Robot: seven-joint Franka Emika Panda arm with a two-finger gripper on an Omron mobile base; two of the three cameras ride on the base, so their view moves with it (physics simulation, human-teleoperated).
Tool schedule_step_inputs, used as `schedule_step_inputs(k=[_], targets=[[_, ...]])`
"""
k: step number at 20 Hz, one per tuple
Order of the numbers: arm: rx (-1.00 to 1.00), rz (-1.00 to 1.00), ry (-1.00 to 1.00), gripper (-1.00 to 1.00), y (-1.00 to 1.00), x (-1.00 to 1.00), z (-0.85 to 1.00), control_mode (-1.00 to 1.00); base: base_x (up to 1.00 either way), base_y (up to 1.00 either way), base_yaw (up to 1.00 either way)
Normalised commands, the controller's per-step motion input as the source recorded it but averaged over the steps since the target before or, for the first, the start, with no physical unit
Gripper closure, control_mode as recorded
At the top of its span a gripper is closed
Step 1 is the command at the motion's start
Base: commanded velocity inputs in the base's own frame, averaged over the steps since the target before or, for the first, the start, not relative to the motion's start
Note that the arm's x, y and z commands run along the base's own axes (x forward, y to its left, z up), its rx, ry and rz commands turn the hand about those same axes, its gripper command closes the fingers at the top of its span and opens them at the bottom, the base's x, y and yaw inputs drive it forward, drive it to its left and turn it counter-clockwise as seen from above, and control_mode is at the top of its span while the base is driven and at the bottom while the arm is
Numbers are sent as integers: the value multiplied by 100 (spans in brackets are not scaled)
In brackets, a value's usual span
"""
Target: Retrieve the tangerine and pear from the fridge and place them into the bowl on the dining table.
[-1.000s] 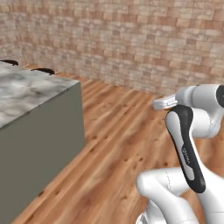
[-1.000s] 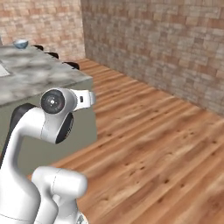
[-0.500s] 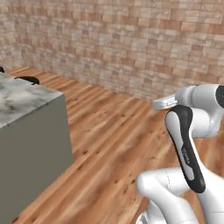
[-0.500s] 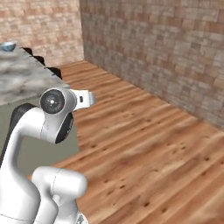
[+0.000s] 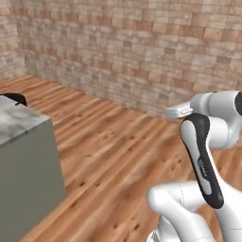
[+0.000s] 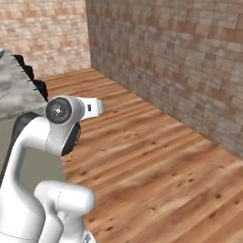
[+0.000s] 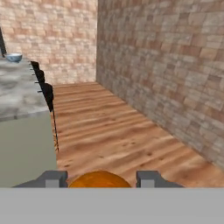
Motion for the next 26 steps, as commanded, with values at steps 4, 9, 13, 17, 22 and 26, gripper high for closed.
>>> schedule_step_inputs(k=[4, 9, 13, 17, 22, 26], targets=[[0, 0, 0, 100, 0, 0, 0, 100, 100, 17, 12], [0, 0, 0, 100, 0, 0, 0, 100, 100, 24, 28], [0, 0, 0, 100, 0, 0, 0, 100, 100, -1, 58], [0, 0, 0, 100, 0, 0, 0, 100, 100, -44, 50], [0, 0, 0, 100, 0, 0, 0, 100, 100, -62, 44], [0, 0, 0, 100, 0, 0, 0, 100, 100, -77, 34]])
